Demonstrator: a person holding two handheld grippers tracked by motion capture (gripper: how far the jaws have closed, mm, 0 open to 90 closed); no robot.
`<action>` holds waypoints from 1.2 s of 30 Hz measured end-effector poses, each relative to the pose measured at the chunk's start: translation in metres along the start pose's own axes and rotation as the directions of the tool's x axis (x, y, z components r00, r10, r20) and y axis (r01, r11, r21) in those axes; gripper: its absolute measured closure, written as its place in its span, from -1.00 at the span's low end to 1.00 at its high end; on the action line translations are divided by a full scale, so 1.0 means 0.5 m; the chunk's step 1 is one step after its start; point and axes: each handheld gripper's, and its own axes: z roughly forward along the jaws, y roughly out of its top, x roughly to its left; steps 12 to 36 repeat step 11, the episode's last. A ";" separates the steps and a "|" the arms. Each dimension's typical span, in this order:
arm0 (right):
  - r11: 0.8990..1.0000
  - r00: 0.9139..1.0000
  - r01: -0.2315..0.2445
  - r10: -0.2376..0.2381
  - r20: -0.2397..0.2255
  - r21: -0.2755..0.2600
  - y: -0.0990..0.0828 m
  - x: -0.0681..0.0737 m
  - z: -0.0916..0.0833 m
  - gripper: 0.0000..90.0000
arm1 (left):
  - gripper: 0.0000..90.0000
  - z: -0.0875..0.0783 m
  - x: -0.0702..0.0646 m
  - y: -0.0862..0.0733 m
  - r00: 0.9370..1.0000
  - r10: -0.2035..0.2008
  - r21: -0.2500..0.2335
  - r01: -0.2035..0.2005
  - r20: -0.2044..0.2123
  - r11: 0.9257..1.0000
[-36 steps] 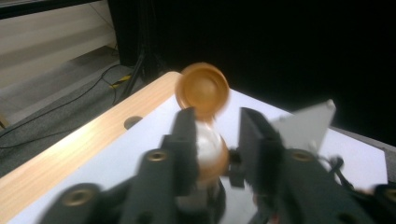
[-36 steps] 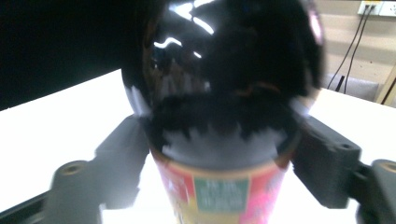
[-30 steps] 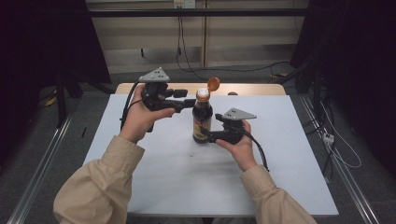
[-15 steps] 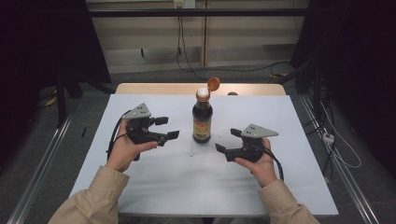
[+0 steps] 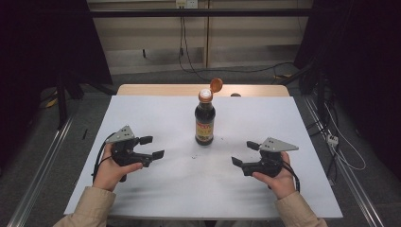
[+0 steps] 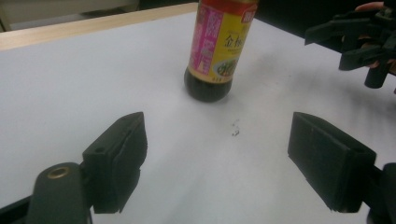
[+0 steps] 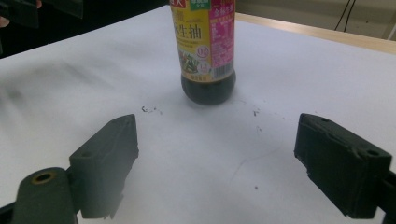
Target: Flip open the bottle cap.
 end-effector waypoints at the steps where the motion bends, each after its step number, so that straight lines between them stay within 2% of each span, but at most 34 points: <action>1: 1.000 1.000 -0.005 0.005 0.001 -0.001 -0.003 0.000 -0.006 -0.70 | -0.57 -0.004 0.001 -0.004 1.000 0.000 0.003 0.000 -0.003 1.000; 3: 1.000 1.000 0.004 -0.005 0.019 0.013 -0.009 -0.001 -0.016 -0.70 | -0.58 -0.009 0.001 -0.013 1.000 -0.012 -0.003 0.012 -0.006 1.000; 5: 1.000 1.000 -0.009 0.008 0.017 0.012 -0.016 -0.001 -0.025 -0.70 | -0.59 -0.014 0.000 -0.021 1.000 -0.008 0.003 0.008 -0.010 1.000; 7: 1.000 1.000 0.003 -0.004 0.029 0.021 -0.024 0.001 -0.033 -0.70 | -0.59 -0.015 0.001 -0.027 1.000 -0.013 0.011 0.013 -0.017 1.000; 11: 1.000 0.999 -0.009 0.008 0.032 0.014 -0.032 -0.003 -0.046 -0.70 | -0.61 -0.012 0.001 -0.035 1.000 -0.015 0.015 0.015 -0.021 1.000; 36: 1.000 0.999 -0.009 0.008 0.032 0.014 -0.032 -0.003 -0.046 -0.70 | -0.61 -0.012 0.001 -0.035 1.000 -0.015 0.015 0.015 -0.021 1.000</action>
